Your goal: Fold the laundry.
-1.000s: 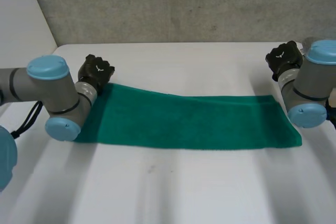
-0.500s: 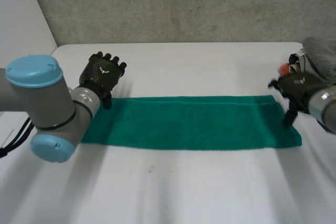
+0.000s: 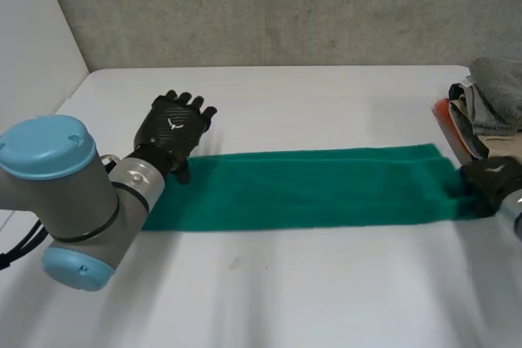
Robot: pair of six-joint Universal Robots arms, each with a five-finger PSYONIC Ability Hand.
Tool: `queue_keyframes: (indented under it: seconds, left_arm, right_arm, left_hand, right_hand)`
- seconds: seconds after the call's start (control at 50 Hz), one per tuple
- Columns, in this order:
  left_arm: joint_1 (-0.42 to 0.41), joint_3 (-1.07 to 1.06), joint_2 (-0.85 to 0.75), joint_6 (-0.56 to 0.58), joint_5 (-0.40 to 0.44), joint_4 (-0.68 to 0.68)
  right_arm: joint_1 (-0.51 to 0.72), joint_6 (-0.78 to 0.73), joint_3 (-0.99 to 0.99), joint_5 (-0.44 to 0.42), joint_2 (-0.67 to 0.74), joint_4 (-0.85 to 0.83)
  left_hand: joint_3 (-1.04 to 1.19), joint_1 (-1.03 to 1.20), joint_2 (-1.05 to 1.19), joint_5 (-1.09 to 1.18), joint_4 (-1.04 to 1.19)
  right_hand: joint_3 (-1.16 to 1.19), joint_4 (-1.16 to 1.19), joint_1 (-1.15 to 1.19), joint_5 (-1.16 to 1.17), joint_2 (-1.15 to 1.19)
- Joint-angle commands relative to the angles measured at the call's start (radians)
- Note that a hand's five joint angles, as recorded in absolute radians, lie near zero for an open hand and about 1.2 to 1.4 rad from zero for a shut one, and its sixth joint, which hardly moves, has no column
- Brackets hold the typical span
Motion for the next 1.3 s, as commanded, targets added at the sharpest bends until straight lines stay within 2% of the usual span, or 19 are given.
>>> queue_keyframes:
  seconds: [0.02,0.12,0.28,0.4,0.5,0.56,0.58,0.64,0.66,0.76,0.88,0.96,0.98,1.02,1.04,1.06,1.08,1.16,1.3]
  left_arm:
    - [0.002,-0.042,0.079,-0.002,0.001,-0.001]
    - [0.003,-0.073,0.125,-0.003,0.001,-0.001]
    - [0.011,-0.097,0.166,-0.015,-0.001,-0.001]
    - [0.014,-0.124,0.206,-0.020,-0.001,-0.001]
    - [0.012,-0.137,0.218,-0.023,-0.001,-0.001]
    - [0.011,-0.139,0.218,-0.032,-0.001,0.000]
    - [0.009,-0.139,0.217,-0.038,-0.001,0.000]
    - [0.006,-0.139,0.217,-0.058,-0.001,0.000]
    - [0.005,-0.139,0.217,-0.061,-0.001,0.000]
    - [0.002,-0.139,0.215,-0.072,0.001,0.000]
    - [-0.021,-0.133,0.212,-0.072,0.001,0.002]
    - [-0.041,-0.131,0.201,-0.072,0.001,0.010]
    - [-0.044,-0.134,0.200,-0.072,0.001,0.016]
    - [-0.047,-0.137,0.198,-0.072,-0.001,0.025]
    - [-0.047,-0.139,0.197,-0.072,-0.001,0.028]
    - [-0.050,-0.140,0.191,-0.072,-0.001,0.033]
    - [-0.052,-0.140,0.189,-0.072,-0.001,0.033]
    - [-0.066,-0.142,0.188,-0.072,-0.002,0.033]
    - [-0.069,-0.143,0.200,-0.072,-0.007,0.033]
  right_arm:
    - [-0.154,-0.225,0.045,0.063,-0.149,-0.009]
    - [-0.210,-0.362,0.032,0.066,-0.164,-0.012]
    - [0.232,-0.304,-0.037,0.000,-0.180,-0.111]
    - [0.577,-0.307,-0.033,-0.135,-0.152,-0.292]
    - [0.834,-0.329,-0.076,-0.210,0.036,-0.345]
    - [0.895,-0.339,-0.109,-0.202,0.104,-0.332]
    - [0.918,-0.339,-0.131,-0.175,0.133,-0.314]
    - [0.915,-0.326,-0.152,-0.086,0.152,-0.277]
    - [0.909,-0.306,-0.157,-0.004,0.142,-0.248]
    - [0.875,-0.148,-0.116,0.147,0.067,-0.184]
    - [0.627,0.073,0.045,0.077,-0.101,-0.084]
    - [0.542,0.110,0.104,0.022,-0.103,-0.050]
    - [0.530,0.109,0.110,0.016,-0.103,-0.047]
    - [0.496,0.106,0.119,0.006,-0.099,-0.039]
    - [0.457,0.102,0.124,0.003,-0.095,-0.032]
    - [0.426,0.096,0.124,0.000,-0.095,-0.026]
    - [0.410,0.092,0.124,0.000,-0.095,-0.024]
    - [0.347,0.046,0.124,0.031,-0.100,-0.048]
    - [0.410,0.027,0.096,0.049,-0.255,-0.173]
  left_hand:
    - [-0.035,-0.015,-0.031,-0.045,-0.027]
    - [-0.035,-0.015,-0.031,-0.045,-0.027]
    - [-0.035,-0.015,-0.031,-0.045,-0.027]
    - [-0.035,-0.015,-0.031,-0.045,-0.027]
    - [-0.035,-0.015,-0.031,-0.045,-0.027]
    - [-0.035,-0.015,-0.031,-0.045,-0.027]
    - [-0.035,-0.015,-0.031,-0.045,-0.027]
    - [-0.035,-0.015,-0.031,-0.045,-0.027]
    - [-0.035,-0.015,-0.031,-0.045,-0.027]
    - [-0.035,-0.015,-0.031,-0.045,-0.027]
    - [-0.035,-0.015,-0.031,-0.045,-0.027]
    - [-0.035,-0.015,-0.031,-0.045,-0.027]
    - [-0.035,-0.015,-0.031,-0.045,-0.027]
    - [-0.035,-0.015,-0.031,-0.045,-0.027]
    - [-0.035,-0.015,-0.031,-0.045,-0.027]
    - [-0.035,-0.015,-0.031,-0.045,-0.027]
    - [-0.035,-0.015,-0.031,-0.045,-0.027]
    - [-0.035,-0.015,-0.031,-0.045,-0.027]
    - [-0.035,-0.015,-0.031,-0.045,-0.027]
  right_hand:
    - [0.211,0.202,0.275,0.248,0.219]
    - [0.211,0.202,0.275,0.248,0.219]
    - [0.211,0.202,0.275,0.248,0.219]
    - [0.211,0.202,0.275,0.248,0.219]
    - [0.211,0.202,0.275,0.248,0.219]
    - [0.211,0.202,0.275,0.248,0.219]
    - [0.009,0.000,0.073,0.046,0.017]
    - [-0.825,-0.834,-0.761,-0.788,-0.817]
    - [-1.010,-1.020,-0.947,-0.974,-1.002]
    - [-1.010,-1.020,-0.947,-0.974,-1.002]
    - [-1.010,-1.020,-0.947,-0.974,-1.002]
    - [-1.010,-1.020,-0.947,-0.974,-1.002]
    - [-0.975,-0.984,-0.911,-0.938,-0.967]
    - [-0.597,-0.606,-0.533,-0.560,-0.589]
    - [-0.139,-0.148,-0.075,-0.102,-0.131]
    - [0.119,0.109,0.182,0.155,0.127]
    - [0.210,0.201,0.274,0.247,0.218]
    - [0.211,0.202,0.275,0.248,0.219]
    - [0.211,0.202,0.275,0.248,0.219]
